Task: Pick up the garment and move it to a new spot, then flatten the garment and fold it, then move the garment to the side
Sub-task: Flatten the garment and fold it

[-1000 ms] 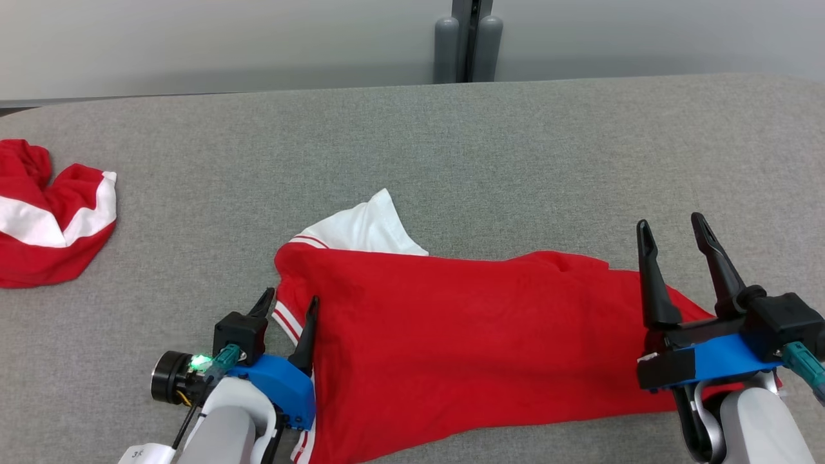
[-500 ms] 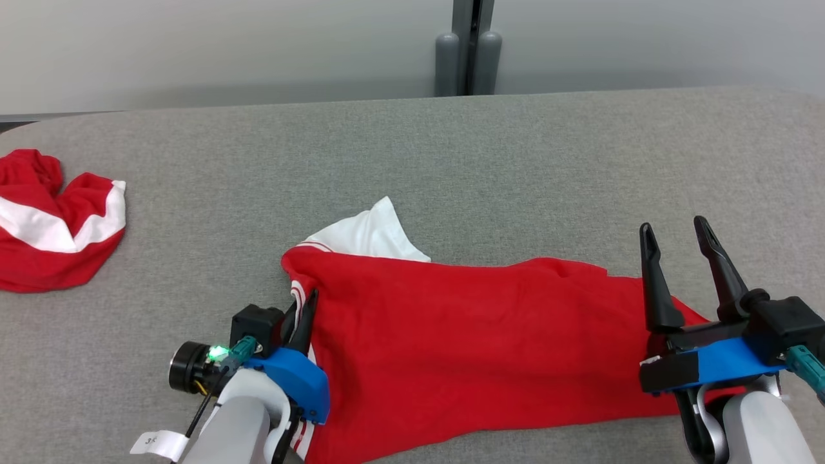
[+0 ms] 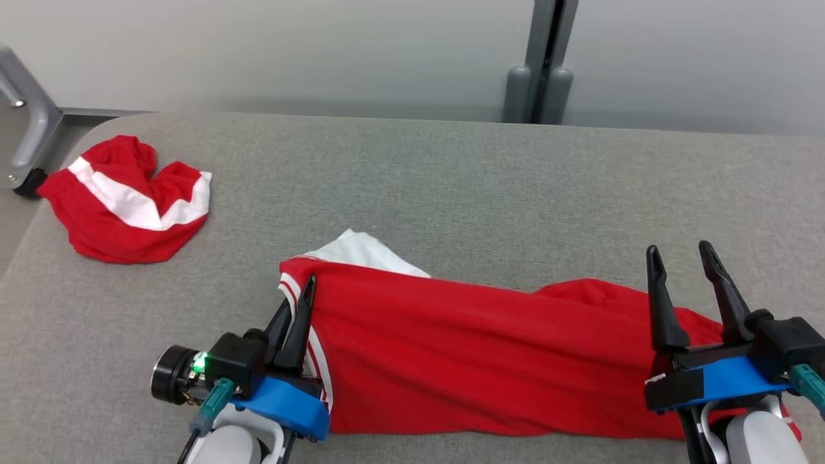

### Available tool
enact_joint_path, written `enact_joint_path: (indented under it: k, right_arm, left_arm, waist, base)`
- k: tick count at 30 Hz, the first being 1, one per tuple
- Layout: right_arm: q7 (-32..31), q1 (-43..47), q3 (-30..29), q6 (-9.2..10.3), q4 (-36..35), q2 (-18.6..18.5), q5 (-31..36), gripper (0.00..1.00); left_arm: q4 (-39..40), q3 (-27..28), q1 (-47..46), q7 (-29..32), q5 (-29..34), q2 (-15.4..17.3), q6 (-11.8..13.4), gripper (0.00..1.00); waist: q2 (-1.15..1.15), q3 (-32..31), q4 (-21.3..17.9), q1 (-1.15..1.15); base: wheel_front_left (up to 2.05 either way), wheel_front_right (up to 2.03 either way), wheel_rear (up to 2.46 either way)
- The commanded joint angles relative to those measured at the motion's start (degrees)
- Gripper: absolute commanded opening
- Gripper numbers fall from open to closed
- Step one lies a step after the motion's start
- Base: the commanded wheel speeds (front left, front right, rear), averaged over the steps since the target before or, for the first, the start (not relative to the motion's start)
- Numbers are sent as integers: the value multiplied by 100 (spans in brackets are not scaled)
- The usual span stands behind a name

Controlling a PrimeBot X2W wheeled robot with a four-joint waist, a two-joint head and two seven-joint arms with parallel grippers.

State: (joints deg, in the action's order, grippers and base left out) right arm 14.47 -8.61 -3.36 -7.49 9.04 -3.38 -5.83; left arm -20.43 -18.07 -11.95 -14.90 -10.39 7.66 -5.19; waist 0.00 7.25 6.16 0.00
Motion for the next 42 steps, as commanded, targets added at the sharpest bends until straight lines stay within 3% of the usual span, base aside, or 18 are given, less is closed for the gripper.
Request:
enact_joint_path:
  k: [1, 8, 14, 25, 42]
  right_arm:
    - [30, 76, -22, -1, 30, 21, -29, 100]
    - [47, 73, -106, -1, 54, 35, -6, 100]
    - [62, -78, -48, -1, 86, 38, -17, 100]
    - [73, -229, -94, -1, 170, 10, -32, 100]
    - [79, -709, -126, -1, 15, -22, -146, 100]
  left_arm:
    - [205, 0, 94, 30, 38, 75, 55, 0]
    - [1742, -51, 645, 536, 164, 330, 267, 0]
    - [2500, -87, 846, 838, 205, 425, 369, 0]
    - [2472, -138, 501, 799, 190, 443, 325, 0]
    - [1639, -372, -1544, 760, 446, 553, -23, 0]
  waist:
    - [0, 21, 84, 0]
    - [0, 42, 376, 0]
    - [0, 182, 318, 0]
    - [0, 344, -113, 0]
    - [0, 1255, -1175, 0]
  base:
    - [0, 0, 0]
    - [0, 0, 0]
    - [0, 0, 0]
    - [0, 0, 0]
    - [0, 0, 0]
